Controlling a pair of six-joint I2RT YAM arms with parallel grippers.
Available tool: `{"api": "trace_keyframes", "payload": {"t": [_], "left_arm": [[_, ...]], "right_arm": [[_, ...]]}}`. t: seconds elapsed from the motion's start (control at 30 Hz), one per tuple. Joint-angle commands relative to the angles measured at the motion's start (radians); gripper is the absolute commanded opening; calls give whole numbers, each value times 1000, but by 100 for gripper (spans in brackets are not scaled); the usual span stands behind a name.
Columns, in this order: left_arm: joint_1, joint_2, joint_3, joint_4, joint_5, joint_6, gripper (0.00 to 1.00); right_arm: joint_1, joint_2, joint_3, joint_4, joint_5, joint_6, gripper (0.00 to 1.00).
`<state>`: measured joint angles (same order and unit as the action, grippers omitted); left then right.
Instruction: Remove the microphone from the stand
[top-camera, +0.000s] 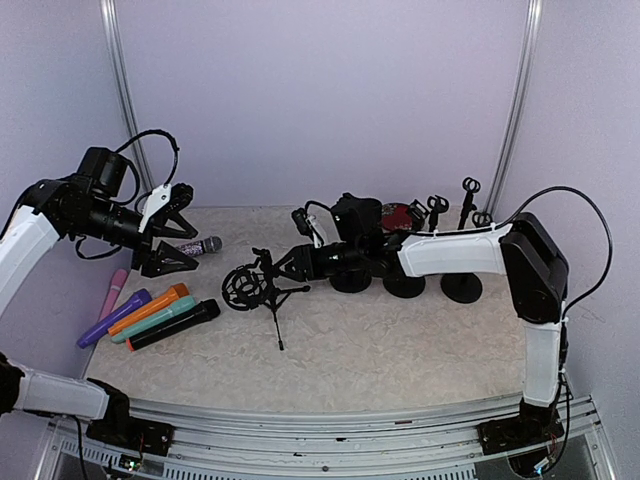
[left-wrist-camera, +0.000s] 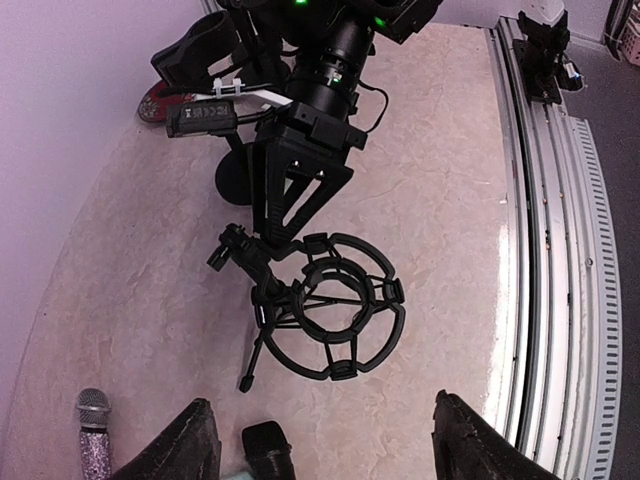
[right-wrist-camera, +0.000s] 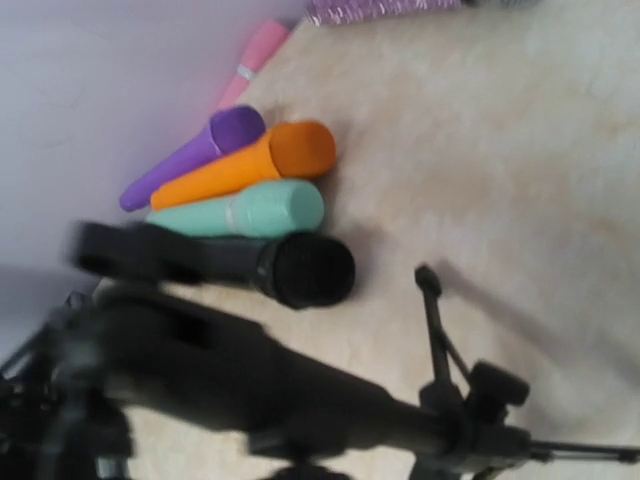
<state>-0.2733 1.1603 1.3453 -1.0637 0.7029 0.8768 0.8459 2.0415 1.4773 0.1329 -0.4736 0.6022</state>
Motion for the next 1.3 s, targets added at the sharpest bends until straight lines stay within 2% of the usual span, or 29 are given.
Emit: {"api": "trace_keyframes", "payload": {"t": [0.0, 0.13, 0.27, 0.33, 0.5, 0.53, 0.57, 0.6, 0.63, 0.73, 0.87, 0.9, 0.93, 1.1, 1.17, 1.27], "left_arm": [[6, -21, 10, -15, 3, 13, 71], [9, -22, 4, -16, -5, 9, 71], [28, -17, -27, 2, -15, 2, 72], [103, -17, -59, 32, -20, -14, 76], [237, -18, -177, 137, -53, -25, 81], [260, -18, -196, 152, -55, -29, 82], [280, -16, -214, 164, -56, -32, 87], [298, -14, -230, 176, -54, -36, 94], [317, -15, -248, 192, -54, -41, 98], [365, -19, -290, 246, -51, -64, 99], [416, -32, -343, 320, -44, -129, 99], [428, -40, -361, 348, -44, -153, 99], [431, -47, -386, 380, -49, -181, 99], [439, -117, -574, 622, -83, -333, 99], [438, -152, -685, 792, -117, -423, 99], [420, -186, -836, 1079, -239, -599, 99]], "right_arm": [[1, 52, 42, 24, -38, 42, 43], [1, 86, 81, 8, -41, 43, 36], [5, 82, 71, 22, -5, 30, 20], [11, 72, 68, 0, 42, -3, 12], [53, 26, 62, -85, 273, -151, 7], [59, 17, 57, -88, 318, -185, 8], [62, 9, 49, -90, 353, -203, 15], [67, 0, 43, -89, 383, -217, 29], [69, -8, 38, -90, 409, -230, 35], [77, -47, 13, -78, 460, -257, 49], [89, -130, -45, -83, 499, -287, 83], [94, -158, -73, -83, 523, -302, 95], [100, -192, -112, -82, 546, -307, 100], [112, -437, -438, 19, 695, -312, 100], [113, -536, -560, 45, 806, -287, 100], [113, -687, -722, 57, 978, -264, 100]]}}
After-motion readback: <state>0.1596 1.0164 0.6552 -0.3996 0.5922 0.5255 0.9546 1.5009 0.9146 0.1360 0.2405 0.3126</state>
